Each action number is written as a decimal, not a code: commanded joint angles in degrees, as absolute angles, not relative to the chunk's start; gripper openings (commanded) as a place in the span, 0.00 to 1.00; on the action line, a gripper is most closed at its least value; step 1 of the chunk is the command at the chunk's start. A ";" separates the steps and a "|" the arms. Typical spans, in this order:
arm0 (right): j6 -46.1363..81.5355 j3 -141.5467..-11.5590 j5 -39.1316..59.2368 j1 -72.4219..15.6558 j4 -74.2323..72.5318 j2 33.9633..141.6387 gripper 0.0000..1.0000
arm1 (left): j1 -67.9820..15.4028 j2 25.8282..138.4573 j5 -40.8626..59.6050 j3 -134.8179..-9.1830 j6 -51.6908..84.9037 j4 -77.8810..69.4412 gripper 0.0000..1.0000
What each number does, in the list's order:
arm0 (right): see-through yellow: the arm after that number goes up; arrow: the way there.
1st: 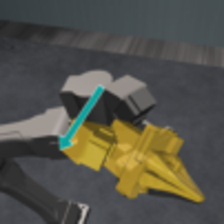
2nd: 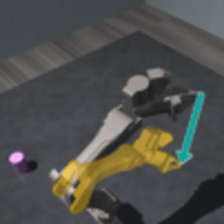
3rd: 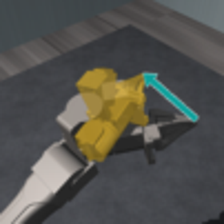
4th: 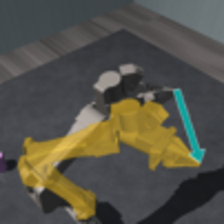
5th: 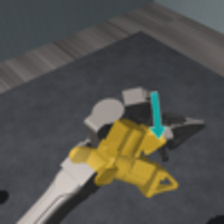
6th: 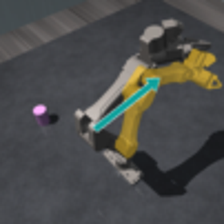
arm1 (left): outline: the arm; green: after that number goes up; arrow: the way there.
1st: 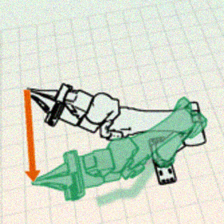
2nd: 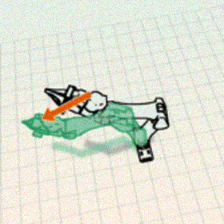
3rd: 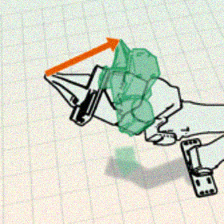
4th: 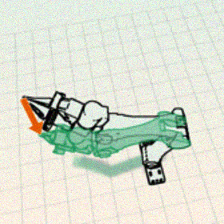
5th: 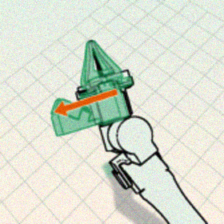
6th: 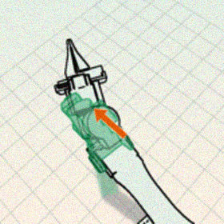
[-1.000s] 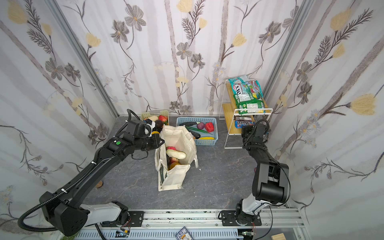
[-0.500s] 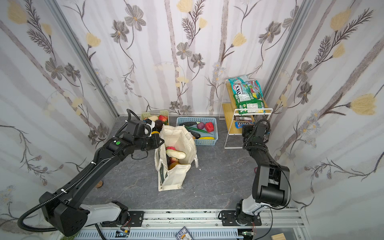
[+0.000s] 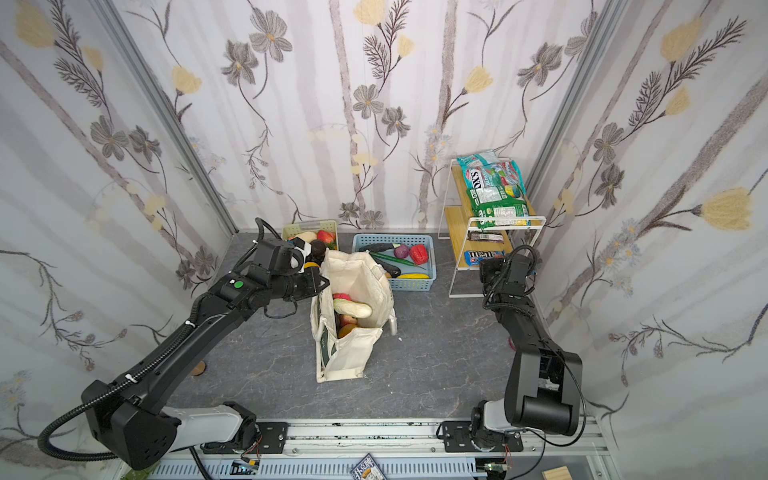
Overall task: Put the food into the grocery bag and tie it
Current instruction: 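Close the right gripper on the blue M&M's bag and lift it, then carry the M&M's bag over the tote bag opening with the right gripper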
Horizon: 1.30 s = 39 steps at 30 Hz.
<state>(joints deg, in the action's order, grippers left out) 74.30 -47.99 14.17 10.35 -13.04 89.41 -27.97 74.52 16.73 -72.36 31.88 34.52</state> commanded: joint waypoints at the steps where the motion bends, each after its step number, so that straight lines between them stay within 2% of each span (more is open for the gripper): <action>1: 72.94 -46.96 13.96 10.28 -11.38 87.75 0.01 | -27.90 75.08 17.09 -73.19 31.75 32.60 0.00; 6: 71.63 -47.18 13.42 10.31 -8.46 86.66 0.04 | -27.87 75.78 17.35 -73.78 31.43 32.70 0.00; 13: 70.95 -49.15 12.95 10.59 -8.35 88.83 0.23 | -27.86 76.20 17.40 -74.07 31.28 32.78 0.00; 21: 70.19 -50.77 12.39 10.59 -9.08 89.45 0.35 | -27.54 75.67 17.03 -73.74 31.31 32.85 0.00; 29: 70.75 -52.28 12.53 10.72 -9.72 91.08 0.38 | -27.47 75.84 17.40 -73.75 31.30 32.60 0.00; 34: 71.27 -52.44 13.36 10.72 -10.47 93.68 0.25 | -27.53 75.58 17.36 -73.39 31.48 32.52 0.00; 39: 71.53 -51.51 13.08 10.73 -10.96 93.14 0.16 | -27.54 75.58 17.31 -73.48 31.50 32.54 0.00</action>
